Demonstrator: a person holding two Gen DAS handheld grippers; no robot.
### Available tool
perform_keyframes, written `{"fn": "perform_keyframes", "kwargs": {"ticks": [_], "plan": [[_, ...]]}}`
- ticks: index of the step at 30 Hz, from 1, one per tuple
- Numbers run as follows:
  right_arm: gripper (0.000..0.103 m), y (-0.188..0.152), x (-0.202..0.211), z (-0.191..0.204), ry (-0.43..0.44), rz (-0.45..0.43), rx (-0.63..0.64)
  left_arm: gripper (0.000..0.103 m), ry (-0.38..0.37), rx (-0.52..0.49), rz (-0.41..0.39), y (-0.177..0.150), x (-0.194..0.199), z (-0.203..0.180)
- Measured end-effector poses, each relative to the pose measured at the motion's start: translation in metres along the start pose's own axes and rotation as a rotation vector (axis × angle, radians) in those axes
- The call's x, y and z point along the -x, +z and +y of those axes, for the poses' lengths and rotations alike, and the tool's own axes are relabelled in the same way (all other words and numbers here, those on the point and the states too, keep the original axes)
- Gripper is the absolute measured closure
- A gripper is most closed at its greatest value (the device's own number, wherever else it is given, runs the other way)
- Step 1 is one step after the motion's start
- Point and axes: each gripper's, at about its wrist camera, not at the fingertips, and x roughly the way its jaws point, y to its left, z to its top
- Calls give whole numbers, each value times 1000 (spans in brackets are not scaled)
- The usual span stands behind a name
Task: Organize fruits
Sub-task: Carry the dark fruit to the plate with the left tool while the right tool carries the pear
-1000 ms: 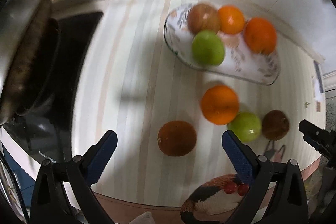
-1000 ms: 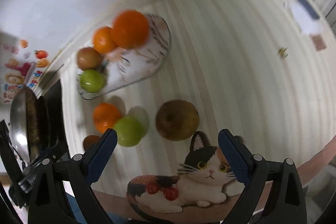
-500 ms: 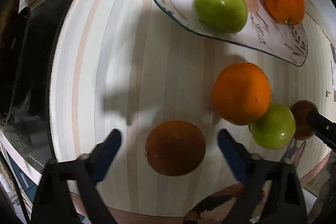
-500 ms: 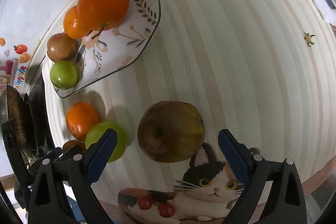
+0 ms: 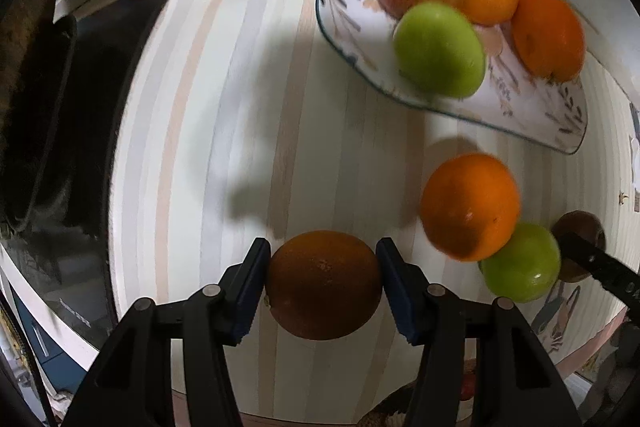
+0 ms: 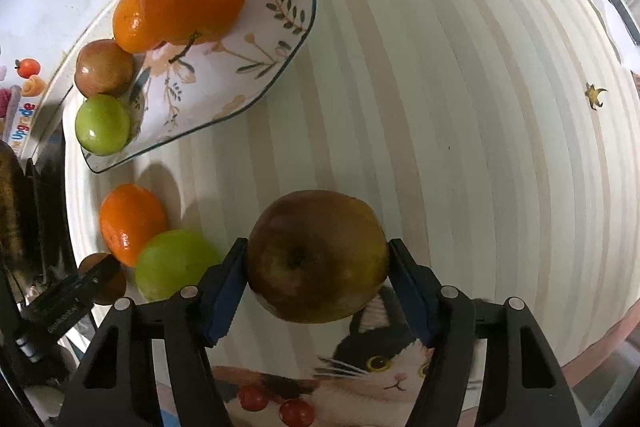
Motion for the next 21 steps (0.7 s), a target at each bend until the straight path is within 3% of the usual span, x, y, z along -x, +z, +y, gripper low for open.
{"fn": "perform_keyframes", "kwargs": {"ticks": [11,16,21], "plan": [[33,8,31,22,58,-86,33,51,-91,-14,-105,38,60,-7],[33,27,54,36,107,-128,37,51,-117,6,-144,78,79,-2],[33,54,56,51,92,-147,55,51,-110,29,-129,126,68,3]]}}
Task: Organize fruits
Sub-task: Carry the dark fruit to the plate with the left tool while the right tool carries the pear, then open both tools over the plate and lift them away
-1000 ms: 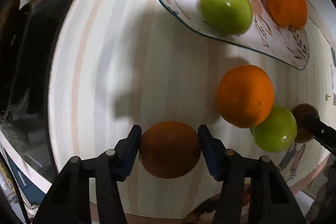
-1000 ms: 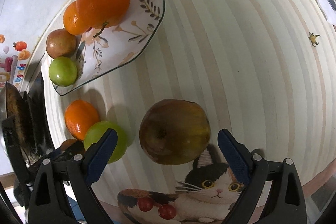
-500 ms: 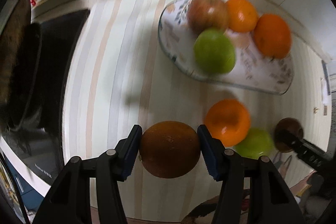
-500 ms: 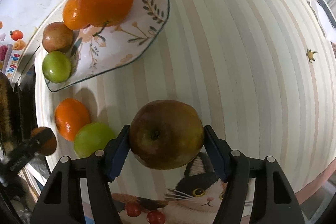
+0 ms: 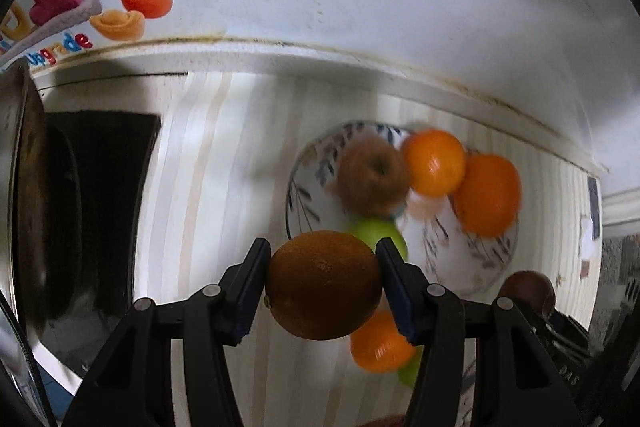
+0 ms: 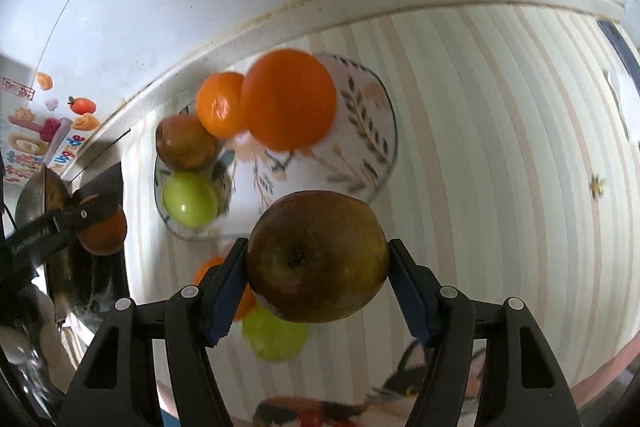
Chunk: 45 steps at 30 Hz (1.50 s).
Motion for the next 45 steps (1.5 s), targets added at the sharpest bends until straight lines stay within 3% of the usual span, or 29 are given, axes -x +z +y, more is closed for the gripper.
{"fn": "perform_keyframes", "kwargs": {"ticks": [7,19,21,23,24,26,29,36,45], "plan": [[33,17,-27,-3,-32,43,-4,51,20,13,79,32,-38,10],[32,31,-47,-14,-66,78,-44,47,21,24,122,36,-53,15],[25,33,-46,-16,-63,79,-50,46,13,25,121,34,-51,15],[15,35,-45,-12,-57,74,-55,41,13,14,113,33,-48,15],[9,36,-43,-12,-58,73,-58,32,17,7,107,33,-45,14],[7,38,-38,-12,-68,68,-63,21,18,0,95,32,-38,14],[6,39,-29,-9,-75,57,-67,14,32,-23,68,28,-24,10],[6,27,8,8,-116,0,-1,14,61,-55,-34,-3,25,8],[6,-19,66,35,-152,-94,113,14,95,-54,-162,-65,84,9]]}}
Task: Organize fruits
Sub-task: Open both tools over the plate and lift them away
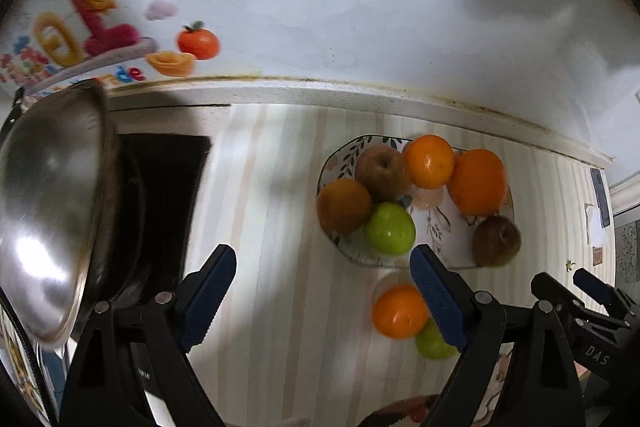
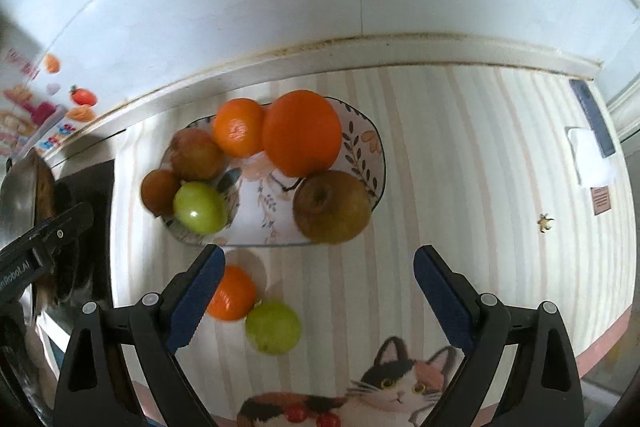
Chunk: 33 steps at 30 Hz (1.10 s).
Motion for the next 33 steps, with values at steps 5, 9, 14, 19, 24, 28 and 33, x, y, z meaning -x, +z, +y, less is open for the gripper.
{"fn": "perform_keyframes", "kwargs": {"ticks": [5,9,14,19,24,28,33], "plan": [[6,-26,33,1,-3,-55,19,14,6,-27,-52,-26,36,-2],[6,-45,65,2,-5,-113,36,14,3,-51,-86,-42,57,-8],[6,-66,102,5,-6,-176,58,14,4,-60,-142,-61,84,-12],[6,-82,136,7,7,-226,71,14,-8,-87,-208,-76,118,-21],[6,-95,162,8,23,-263,71,14,-16,-102,-251,-85,141,-25],[6,-101,176,7,24,-284,70,14,-27,-109,-271,-88,152,-28],[6,-100,177,5,44,-280,59,14,-39,-99,-266,-88,152,-28]]}}
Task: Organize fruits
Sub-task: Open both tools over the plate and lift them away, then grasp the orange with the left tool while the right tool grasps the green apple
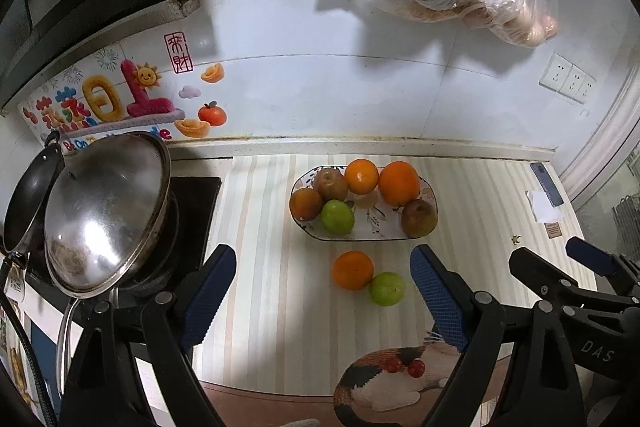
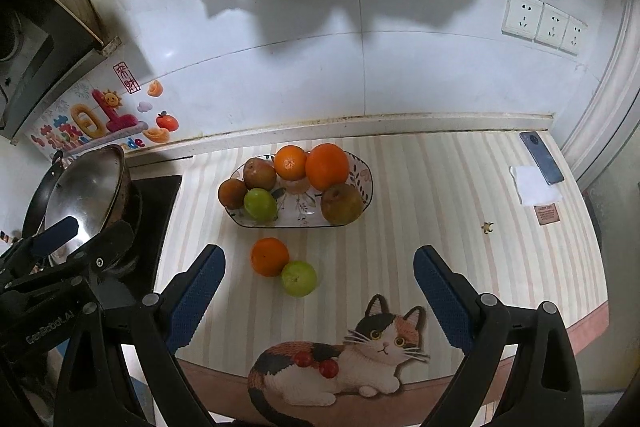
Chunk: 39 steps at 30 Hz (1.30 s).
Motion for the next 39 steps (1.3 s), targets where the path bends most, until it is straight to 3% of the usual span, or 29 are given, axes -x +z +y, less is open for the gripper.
{"fn": "perform_keyframes", "kwargs": {"ticks": [7,10,16,20,26,27,28,39], "plan": [[6,5,-38,-7,52,71,-32,14,19,21,60,5,-35,9],[6,3,-76,-12,92,141,-55,9,20,48,127,6,-64,21],[6,-16,-177,-11,116,323,-64,8,68,68,261,-2,-125,37],[14,-33,-234,-5,155,433,-81,8,73,77,342,-10,-160,43],[31,-56,-288,6,156,522,-53,8,42,92,459,-19,-202,40],[42,-58,-292,6,159,529,-51,8,33,94,474,-19,-206,38],[44,-60,-294,6,185,532,-59,8,22,93,486,-19,-210,34],[44,-71,-274,-38,119,529,-91,8,-97,91,659,-35,-271,-11]]}}
